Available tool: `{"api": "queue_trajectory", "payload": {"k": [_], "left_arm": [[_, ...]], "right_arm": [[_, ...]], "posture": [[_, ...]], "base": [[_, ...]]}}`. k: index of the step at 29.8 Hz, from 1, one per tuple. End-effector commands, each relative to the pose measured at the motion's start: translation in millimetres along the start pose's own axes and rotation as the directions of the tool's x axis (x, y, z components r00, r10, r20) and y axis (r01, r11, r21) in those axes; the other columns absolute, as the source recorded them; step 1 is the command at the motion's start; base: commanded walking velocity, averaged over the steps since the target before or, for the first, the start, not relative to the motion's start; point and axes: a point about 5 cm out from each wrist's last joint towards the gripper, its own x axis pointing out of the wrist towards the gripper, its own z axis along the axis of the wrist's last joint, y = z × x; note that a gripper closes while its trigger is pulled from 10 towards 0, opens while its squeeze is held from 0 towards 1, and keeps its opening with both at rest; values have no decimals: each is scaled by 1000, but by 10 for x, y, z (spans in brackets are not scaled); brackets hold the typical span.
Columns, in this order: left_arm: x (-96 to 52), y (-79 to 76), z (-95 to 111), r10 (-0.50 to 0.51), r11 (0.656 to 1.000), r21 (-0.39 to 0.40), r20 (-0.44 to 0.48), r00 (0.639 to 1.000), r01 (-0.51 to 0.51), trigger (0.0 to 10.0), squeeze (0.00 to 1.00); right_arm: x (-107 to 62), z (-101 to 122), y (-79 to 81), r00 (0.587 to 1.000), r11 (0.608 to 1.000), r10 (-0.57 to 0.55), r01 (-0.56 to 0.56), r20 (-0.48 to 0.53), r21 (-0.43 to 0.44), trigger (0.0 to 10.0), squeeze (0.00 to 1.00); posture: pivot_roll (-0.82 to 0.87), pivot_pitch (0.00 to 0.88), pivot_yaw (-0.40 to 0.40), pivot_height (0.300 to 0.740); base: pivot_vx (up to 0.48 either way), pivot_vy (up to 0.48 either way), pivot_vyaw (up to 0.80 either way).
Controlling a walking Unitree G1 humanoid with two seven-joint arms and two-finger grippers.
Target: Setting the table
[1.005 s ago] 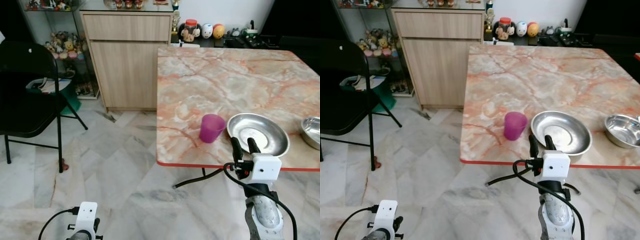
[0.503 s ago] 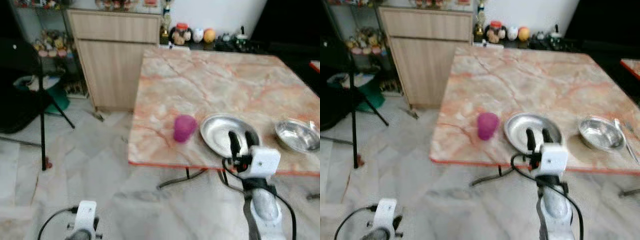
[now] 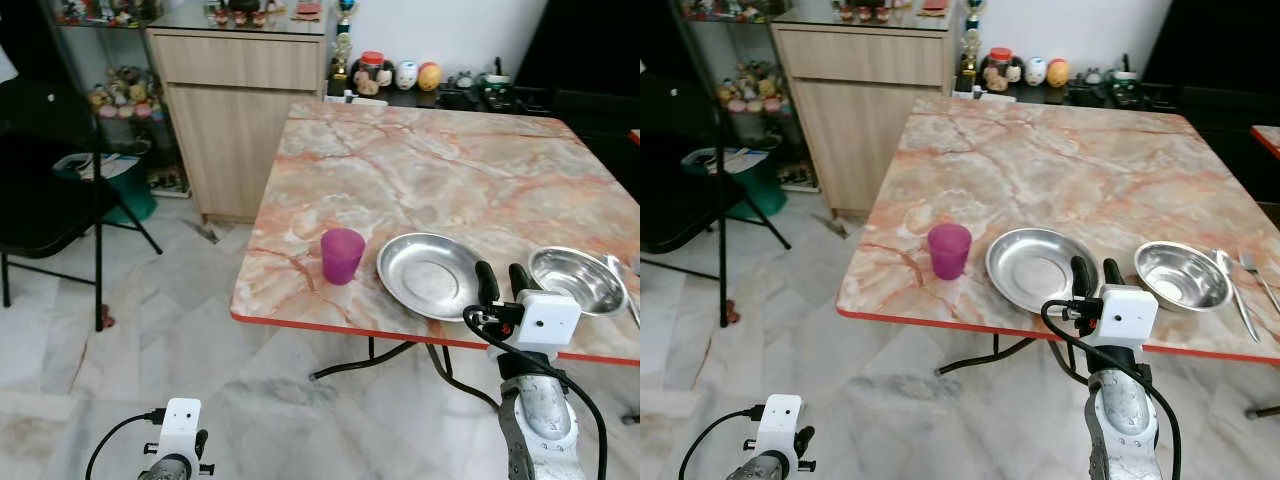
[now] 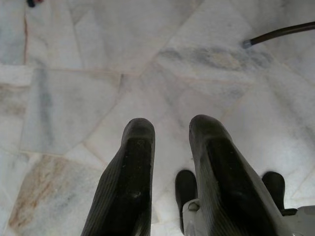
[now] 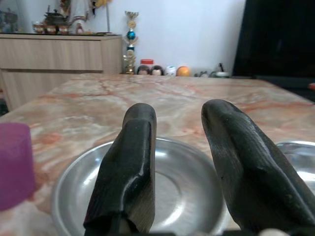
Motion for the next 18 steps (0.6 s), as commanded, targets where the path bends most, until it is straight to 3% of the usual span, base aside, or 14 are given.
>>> {"api": "queue_trajectory", "payload": {"k": [1, 18], "left_arm": [[2, 43, 13, 14, 1000, -14, 5, 1000, -14, 10000, 0], [0, -5, -6, -10, 1000, -9, -5, 1000, 10, 10000, 0]], "right_arm": [[15, -24, -46, 999, 999, -35, 36, -19, 23, 10000, 0], [66, -23, -112, 995, 994, -92, 93, -34, 56, 10000, 0]], "posture": [[47, 0, -66, 724], [48, 0, -67, 724]], "base": [[0, 0, 0], [0, 0, -46]]}}
